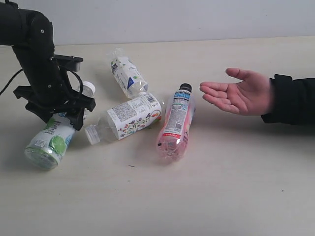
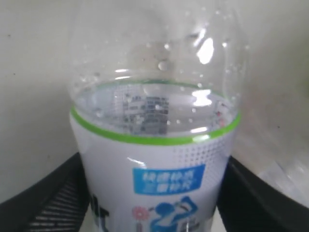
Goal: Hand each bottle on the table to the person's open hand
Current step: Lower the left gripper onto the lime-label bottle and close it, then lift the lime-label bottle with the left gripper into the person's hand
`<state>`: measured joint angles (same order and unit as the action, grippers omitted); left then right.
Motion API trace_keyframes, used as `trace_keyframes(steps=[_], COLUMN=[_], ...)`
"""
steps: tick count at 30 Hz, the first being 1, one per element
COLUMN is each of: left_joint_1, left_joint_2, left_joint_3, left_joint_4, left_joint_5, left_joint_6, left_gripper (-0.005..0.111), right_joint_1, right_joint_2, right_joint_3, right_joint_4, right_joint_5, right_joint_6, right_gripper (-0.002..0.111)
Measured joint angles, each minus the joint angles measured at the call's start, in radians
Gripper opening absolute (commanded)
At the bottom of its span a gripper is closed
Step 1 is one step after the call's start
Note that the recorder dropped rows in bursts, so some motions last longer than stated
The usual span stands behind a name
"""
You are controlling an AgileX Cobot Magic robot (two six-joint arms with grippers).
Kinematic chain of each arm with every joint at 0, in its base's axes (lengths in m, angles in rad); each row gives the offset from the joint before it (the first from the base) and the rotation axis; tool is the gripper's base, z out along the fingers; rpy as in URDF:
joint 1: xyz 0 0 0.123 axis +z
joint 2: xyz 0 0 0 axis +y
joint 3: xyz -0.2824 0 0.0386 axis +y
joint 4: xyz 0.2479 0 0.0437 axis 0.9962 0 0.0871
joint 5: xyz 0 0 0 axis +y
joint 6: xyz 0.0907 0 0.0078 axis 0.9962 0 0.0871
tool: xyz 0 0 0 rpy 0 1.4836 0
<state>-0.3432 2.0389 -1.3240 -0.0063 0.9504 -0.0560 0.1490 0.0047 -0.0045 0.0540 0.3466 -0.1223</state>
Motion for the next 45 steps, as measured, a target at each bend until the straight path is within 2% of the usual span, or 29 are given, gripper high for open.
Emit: trace_keyframes(steps=[5, 7, 9, 16, 27, 33, 38, 45], left_joint_1=[0.000, 0.000, 0.000, 0.000, 0.000, -0.011, -0.101, -0.309], left_joint_2=[0.021, 0.021, 0.021, 0.021, -0.135, -0.261, -0.295, -0.246], left_joint_3=[0.000, 0.000, 0.000, 0.000, 0.000, 0.000, -0.032, -0.202], left_joint_4=[0.000, 0.000, 0.000, 0.006, 0.025, -0.036, -0.056, -0.067], left_joint_5=[-0.002, -0.002, -0.002, 0.008, 0.028, 0.066, 0.104, 0.115], left_joint_6=[0.000, 0.000, 0.000, 0.016, 0.007, -0.021, -0.083, -0.217], left_gripper=[0.066, 0.062, 0.052, 0.000, 0.000, 0.000, 0.000, 0.000], right_joint_1=[0.000, 0.000, 0.000, 0.000, 0.000, 0.000, 0.000, 0.000], right_joint_2=[0.000, 0.000, 0.000, 0.000, 0.000, 0.000, 0.000, 0.000], right_joint_3=[0.000, 0.000, 0.000, 0.000, 0.000, 0.000, 0.000, 0.000], right_joint_4=[0.000, 0.000, 0.000, 0.000, 0.000, 0.000, 0.000, 0.000], right_joint_5=[0.000, 0.000, 0.000, 0.000, 0.000, 0.000, 0.000, 0.000], right_joint_6=[0.000, 0.000, 0.000, 0.000, 0.000, 0.000, 0.000, 0.000], right_gripper=[0.000, 0.000, 0.000, 0.000, 0.000, 0.000, 0.000, 0.000])
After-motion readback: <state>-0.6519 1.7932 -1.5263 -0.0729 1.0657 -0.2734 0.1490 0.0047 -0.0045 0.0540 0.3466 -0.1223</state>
